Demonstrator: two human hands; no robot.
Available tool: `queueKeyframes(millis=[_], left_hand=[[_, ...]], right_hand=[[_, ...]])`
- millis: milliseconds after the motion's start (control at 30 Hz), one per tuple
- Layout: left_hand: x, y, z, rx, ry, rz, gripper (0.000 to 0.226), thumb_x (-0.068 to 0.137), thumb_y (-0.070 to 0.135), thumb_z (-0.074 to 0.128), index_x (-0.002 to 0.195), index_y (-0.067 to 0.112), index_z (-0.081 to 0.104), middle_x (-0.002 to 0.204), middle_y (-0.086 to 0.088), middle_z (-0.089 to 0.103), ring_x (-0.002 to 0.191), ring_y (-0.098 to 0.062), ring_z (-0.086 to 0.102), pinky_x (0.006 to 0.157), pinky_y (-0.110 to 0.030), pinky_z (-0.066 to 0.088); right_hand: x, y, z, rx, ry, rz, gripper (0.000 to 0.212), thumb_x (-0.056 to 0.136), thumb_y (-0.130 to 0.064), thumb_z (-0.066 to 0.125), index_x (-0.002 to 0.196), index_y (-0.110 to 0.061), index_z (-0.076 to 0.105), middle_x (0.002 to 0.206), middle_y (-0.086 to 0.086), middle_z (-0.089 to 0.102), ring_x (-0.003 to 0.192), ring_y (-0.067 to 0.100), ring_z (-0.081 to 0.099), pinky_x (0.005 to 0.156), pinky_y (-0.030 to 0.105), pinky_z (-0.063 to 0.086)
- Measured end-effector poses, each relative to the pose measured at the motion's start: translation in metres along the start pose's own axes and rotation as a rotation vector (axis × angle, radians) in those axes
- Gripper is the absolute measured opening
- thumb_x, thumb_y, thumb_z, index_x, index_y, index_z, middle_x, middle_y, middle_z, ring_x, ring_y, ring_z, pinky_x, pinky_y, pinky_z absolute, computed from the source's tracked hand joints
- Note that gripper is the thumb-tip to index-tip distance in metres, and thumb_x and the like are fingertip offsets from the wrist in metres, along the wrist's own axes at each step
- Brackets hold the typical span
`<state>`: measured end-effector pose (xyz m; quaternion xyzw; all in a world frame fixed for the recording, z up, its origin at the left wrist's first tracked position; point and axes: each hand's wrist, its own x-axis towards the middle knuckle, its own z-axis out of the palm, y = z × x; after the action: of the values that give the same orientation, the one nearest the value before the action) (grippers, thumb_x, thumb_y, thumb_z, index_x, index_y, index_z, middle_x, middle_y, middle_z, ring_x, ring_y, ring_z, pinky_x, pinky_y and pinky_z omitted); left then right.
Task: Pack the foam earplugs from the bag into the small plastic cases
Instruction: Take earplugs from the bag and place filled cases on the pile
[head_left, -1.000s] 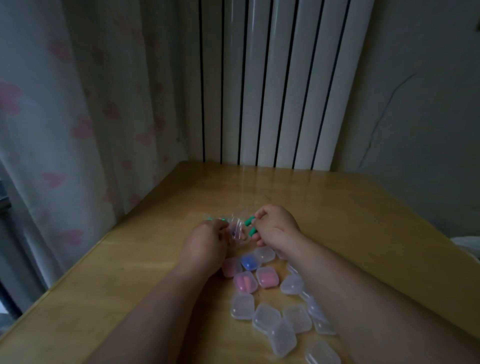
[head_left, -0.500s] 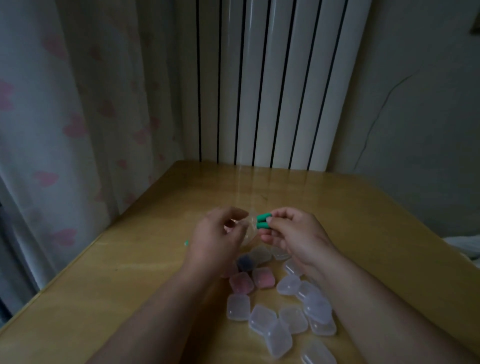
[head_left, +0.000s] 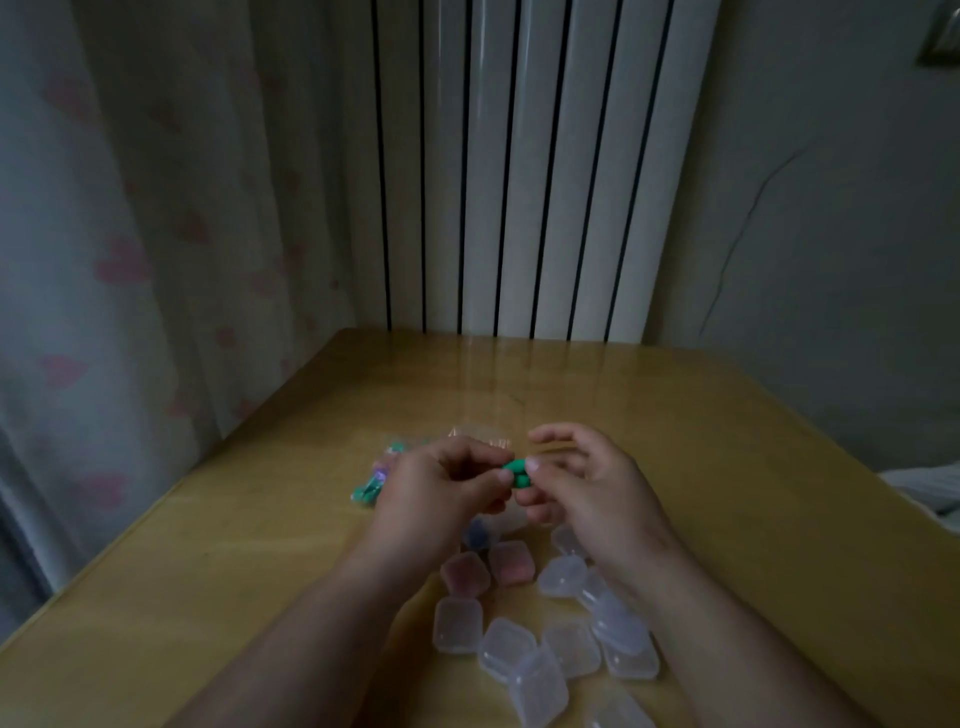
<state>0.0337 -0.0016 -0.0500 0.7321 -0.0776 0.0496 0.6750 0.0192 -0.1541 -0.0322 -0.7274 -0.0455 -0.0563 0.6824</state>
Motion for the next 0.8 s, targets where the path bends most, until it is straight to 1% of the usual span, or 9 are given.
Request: queueKeyframes(millis=[167,267,333,433,500,600,667,733,800], left_hand=[[-0.001,0.002,0.001,-0.055,0.002,-0.032,0.017,0.085,-0.003,0.069,0.086,0.013,0.072,0.075,-0.005,0.075,0.070,-0.014,0.072,0.064,-0.021,0.055],[0.000,0.005,-0.001,-0.080,-0.039,-0.105,0.019,0.089,-0.005,0.064,0.090,0.012,0.072,0.077,-0.006,0.073,0.070,-0.017,0.070,0.068,-0.029,0.059],[0.001,0.008,-0.009,0.115,-0.025,-0.113,0.013,0.089,0.004,0.068,0.096,0.015,0.072,0.079,-0.003,0.071,0.064,-0.014,0.066,0.063,-0.032,0.058],[-0.001,0.019,-0.024,0.582,-0.122,-0.057,0.009,0.083,0.022,0.077,0.084,0.020,0.068,0.072,0.001,0.068,0.055,-0.010,0.062,0.047,-0.021,0.046],[-0.005,0.026,-0.029,0.887,-0.272,-0.072,0.022,0.076,0.037,0.081,0.078,0.023,0.065,0.074,0.004,0.067,0.063,-0.010,0.063,0.050,-0.020,0.043],[-0.012,0.031,-0.030,1.194,-0.396,-0.183,0.039,0.070,0.057,0.077,0.083,0.026,0.057,0.088,0.007,0.063,0.074,-0.008,0.055,0.059,-0.026,0.042],[-0.014,0.032,-0.027,1.263,-0.451,-0.186,0.036,0.077,0.054,0.072,0.085,0.025,0.052,0.090,0.004,0.064,0.068,-0.007,0.056,0.055,-0.024,0.043],[-0.015,0.031,-0.026,1.196,-0.471,-0.217,0.032,0.082,0.046,0.072,0.084,0.024,0.049,0.080,0.002,0.066,0.060,-0.012,0.063,0.048,-0.023,0.046],[-0.016,0.033,-0.027,1.117,-0.481,-0.228,0.032,0.083,0.039,0.075,0.084,0.023,0.047,0.080,0.000,0.067,0.058,-0.016,0.067,0.048,-0.026,0.050]], right_hand=[[-0.002,0.003,0.002,-0.033,-0.034,-0.032,0.016,0.089,0.004,0.062,0.088,-0.012,0.065,0.082,0.010,0.069,0.065,0.013,0.068,0.062,0.025,0.058],[-0.001,0.007,0.002,-0.090,-0.009,-0.048,0.019,0.087,0.006,0.063,0.083,-0.012,0.064,0.077,0.010,0.069,0.064,0.013,0.069,0.059,0.022,0.057],[0.001,0.012,-0.001,-0.196,0.021,-0.088,0.025,0.086,0.004,0.065,0.078,-0.019,0.064,0.077,0.008,0.070,0.068,0.017,0.071,0.060,0.024,0.057],[0.001,0.016,-0.006,-0.305,0.064,-0.123,0.028,0.085,0.000,0.068,0.074,-0.026,0.064,0.077,0.006,0.071,0.071,0.021,0.072,0.069,0.037,0.060],[0.001,0.016,-0.007,-0.327,0.083,-0.136,0.028,0.084,-0.002,0.069,0.073,-0.027,0.064,0.076,0.005,0.071,0.069,0.020,0.072,0.072,0.042,0.060],[0.002,0.016,-0.007,-0.349,0.097,-0.155,0.027,0.082,-0.004,0.070,0.073,-0.029,0.064,0.079,0.006,0.071,0.071,0.021,0.072,0.074,0.045,0.060],[0.002,0.016,-0.006,-0.363,0.099,-0.161,0.027,0.081,-0.007,0.072,0.072,-0.031,0.064,0.079,0.004,0.071,0.073,0.022,0.071,0.075,0.047,0.059],[0.002,0.016,-0.006,-0.374,0.098,-0.163,0.028,0.080,-0.009,0.072,0.071,-0.034,0.064,0.079,0.002,0.071,0.075,0.022,0.071,0.076,0.047,0.059],[0.002,0.016,-0.005,-0.371,0.100,-0.167,0.029,0.080,-0.010,0.072,0.070,-0.036,0.064,0.079,0.001,0.071,0.076,0.021,0.071,0.076,0.047,0.059]])
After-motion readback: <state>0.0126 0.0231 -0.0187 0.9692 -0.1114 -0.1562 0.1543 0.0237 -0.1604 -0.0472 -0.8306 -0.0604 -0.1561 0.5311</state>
